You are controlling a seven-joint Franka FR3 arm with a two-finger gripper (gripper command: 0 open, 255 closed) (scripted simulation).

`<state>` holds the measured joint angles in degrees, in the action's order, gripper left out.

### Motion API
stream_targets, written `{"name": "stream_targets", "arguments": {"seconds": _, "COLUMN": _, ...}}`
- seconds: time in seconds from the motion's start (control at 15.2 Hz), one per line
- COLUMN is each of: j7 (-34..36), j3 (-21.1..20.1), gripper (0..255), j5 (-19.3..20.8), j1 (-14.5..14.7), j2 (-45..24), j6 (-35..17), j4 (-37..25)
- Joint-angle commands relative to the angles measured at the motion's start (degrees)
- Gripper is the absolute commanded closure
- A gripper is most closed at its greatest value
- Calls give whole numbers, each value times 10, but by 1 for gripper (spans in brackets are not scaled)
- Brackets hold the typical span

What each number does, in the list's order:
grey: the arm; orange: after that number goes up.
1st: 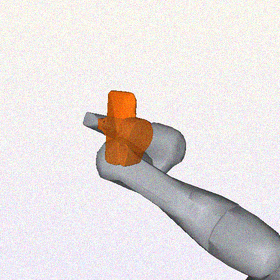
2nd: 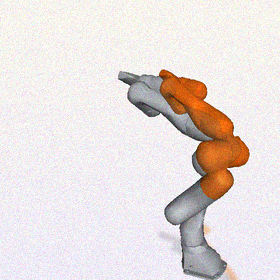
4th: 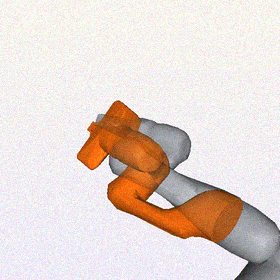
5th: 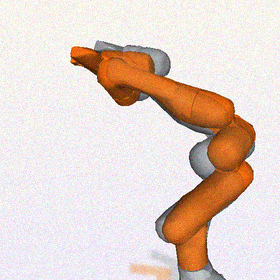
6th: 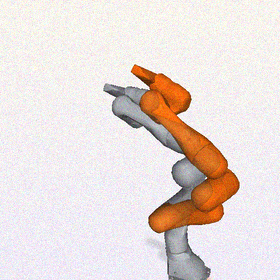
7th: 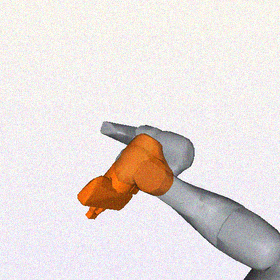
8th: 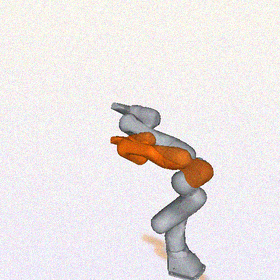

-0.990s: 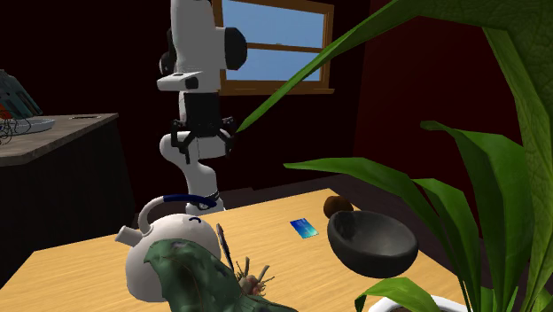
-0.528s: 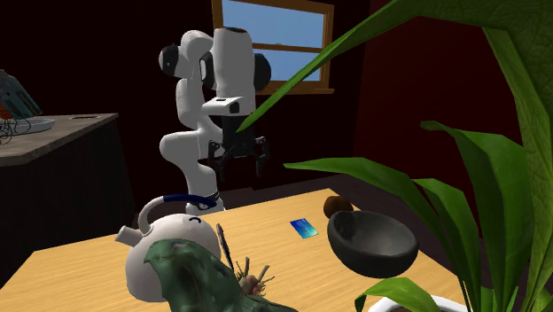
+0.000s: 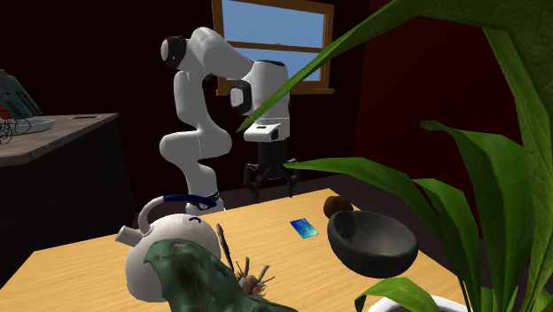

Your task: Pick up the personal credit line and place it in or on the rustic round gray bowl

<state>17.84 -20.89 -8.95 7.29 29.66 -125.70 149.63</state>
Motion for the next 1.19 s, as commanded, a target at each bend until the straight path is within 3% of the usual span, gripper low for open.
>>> {"name": "stream_targets", "arguments": {"seconds": 0.0, "j7": 31, "j3": -29, "gripper": 0, "j5": 5, "j1": -1, "j2": -41, "j6": -37, "j4": -11}}
{"name": "stream_targets", "arguments": {"seconds": 0.26, "j7": 99, "j3": -86, "gripper": 0, "j5": 39, "j1": -13, "j2": -123, "j6": -104, "j4": -38}}
{"name": "stream_targets", "arguments": {"seconds": 0.46, "j7": 167, "j3": -129, "gripper": 0, "j5": 93, "j1": -30, "j2": -193, "j6": -146, "j4": -66}}
{"name": "stream_targets", "arguments": {"seconds": 0.99, "j7": 215, "j3": -140, "gripper": 0, "j5": 158, "j1": -48, "j2": -258, "j6": -209, "j4": -58}}
{"name": "stream_targets", "arguments": {"seconds": 1.12, "j7": 215, "j3": -140, "gripper": 0, "j5": 158, "j1": -48, "j2": -258, "j6": -209, "j4": -58}}
